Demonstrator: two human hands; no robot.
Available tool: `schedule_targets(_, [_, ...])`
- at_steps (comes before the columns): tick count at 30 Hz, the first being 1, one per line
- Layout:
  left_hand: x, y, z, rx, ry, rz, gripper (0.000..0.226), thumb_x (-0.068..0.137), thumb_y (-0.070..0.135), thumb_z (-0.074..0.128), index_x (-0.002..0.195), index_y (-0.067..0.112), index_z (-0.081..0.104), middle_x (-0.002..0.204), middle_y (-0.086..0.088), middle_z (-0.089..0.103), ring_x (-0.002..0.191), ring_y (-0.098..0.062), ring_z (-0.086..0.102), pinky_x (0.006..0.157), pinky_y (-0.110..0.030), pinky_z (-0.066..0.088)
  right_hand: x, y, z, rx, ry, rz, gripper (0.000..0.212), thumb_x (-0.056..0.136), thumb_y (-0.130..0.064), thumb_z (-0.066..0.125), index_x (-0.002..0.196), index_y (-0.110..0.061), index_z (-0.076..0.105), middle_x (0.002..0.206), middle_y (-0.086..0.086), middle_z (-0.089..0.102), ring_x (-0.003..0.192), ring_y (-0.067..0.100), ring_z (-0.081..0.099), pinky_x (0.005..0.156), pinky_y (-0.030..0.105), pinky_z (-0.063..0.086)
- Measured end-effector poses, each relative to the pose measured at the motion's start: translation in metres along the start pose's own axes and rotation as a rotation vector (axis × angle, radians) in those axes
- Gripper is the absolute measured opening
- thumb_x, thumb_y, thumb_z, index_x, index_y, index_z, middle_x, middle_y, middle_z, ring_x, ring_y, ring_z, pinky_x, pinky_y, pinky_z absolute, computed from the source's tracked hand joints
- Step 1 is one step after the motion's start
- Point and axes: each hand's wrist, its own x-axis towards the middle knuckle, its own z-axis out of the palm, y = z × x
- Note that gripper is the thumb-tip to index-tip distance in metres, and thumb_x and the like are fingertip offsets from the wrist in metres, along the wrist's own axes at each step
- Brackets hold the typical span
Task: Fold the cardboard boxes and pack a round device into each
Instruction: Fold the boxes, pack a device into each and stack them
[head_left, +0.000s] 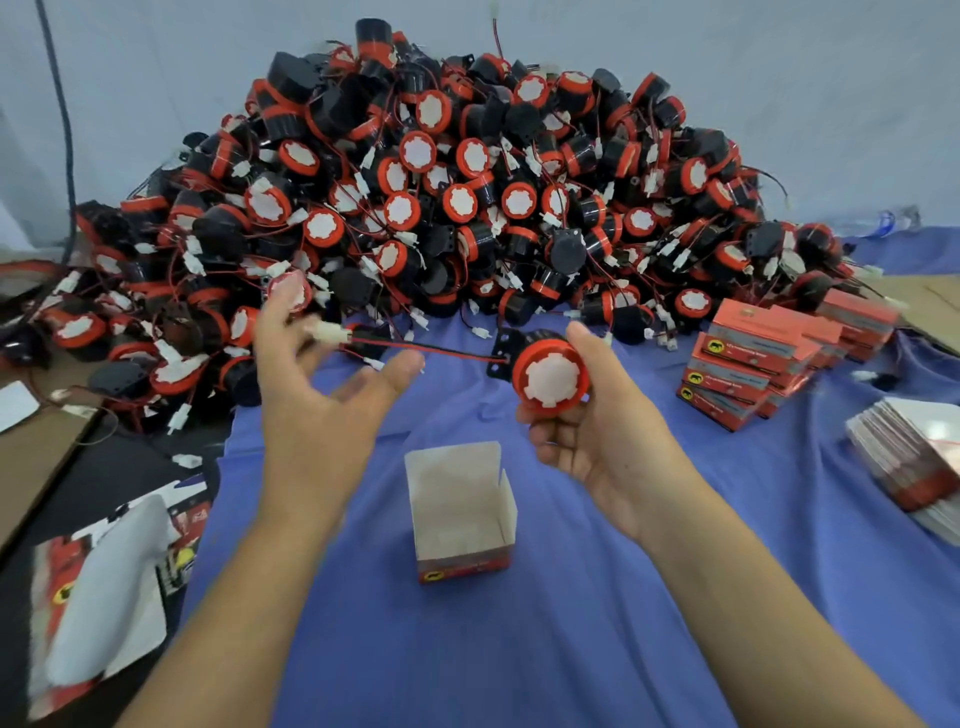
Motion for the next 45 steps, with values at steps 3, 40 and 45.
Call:
schedule_targets(3, [-0.018,0.003,0.004,-0.329,-0.01,-0.262,0.081,0.072,0.043,0.091,0.138,0.039,0.044,0.128,0.006,0.069,0.114,-0.007,0.069,0.094,-0.033,0.058,-0.007,0.004,0.005,-0.079,-0.015,0.042,0.062,0.096,-0.068,0.05,0.093,-0.01,0.073,0.073,0.013,0.073,0.05,0.016,0.054,0.046,0.025,0.045])
schedule_targets(40, [-0.061,-0.014,0.009,0.536,-0.248,0.085,0.04,0.099,0.007,0.064,0.137,0.019,0.063,0.123,0.011,0.061,0.116,-0.004,0.052,0.096,-0.001,0.032,-0.008,0.061,-0.001,-1.423,-0.136,-0.48,0.052,0.082,-0.063,0.07,0.12,-0.031,0.057,0.097,-0.014,0.046,0.088,0.012,0.054,0.072,0.03,0.047])
schedule_targets(45, [-0.069,-0.018,0.009,0.572,-0.25,0.135,0.042,0.098,0.002,0.064,0.137,0.019,0.066,0.116,0.008,0.051,0.108,-0.012,0.055,0.09,-0.002,0.036,-0.008,0.066,0.001,-1.456,-0.122,-0.452,0.055,0.08,-0.067,0.068,0.122,-0.034,0.054,0.097,-0.013,0.042,0.084,0.011,0.053,0.062,0.025,0.037])
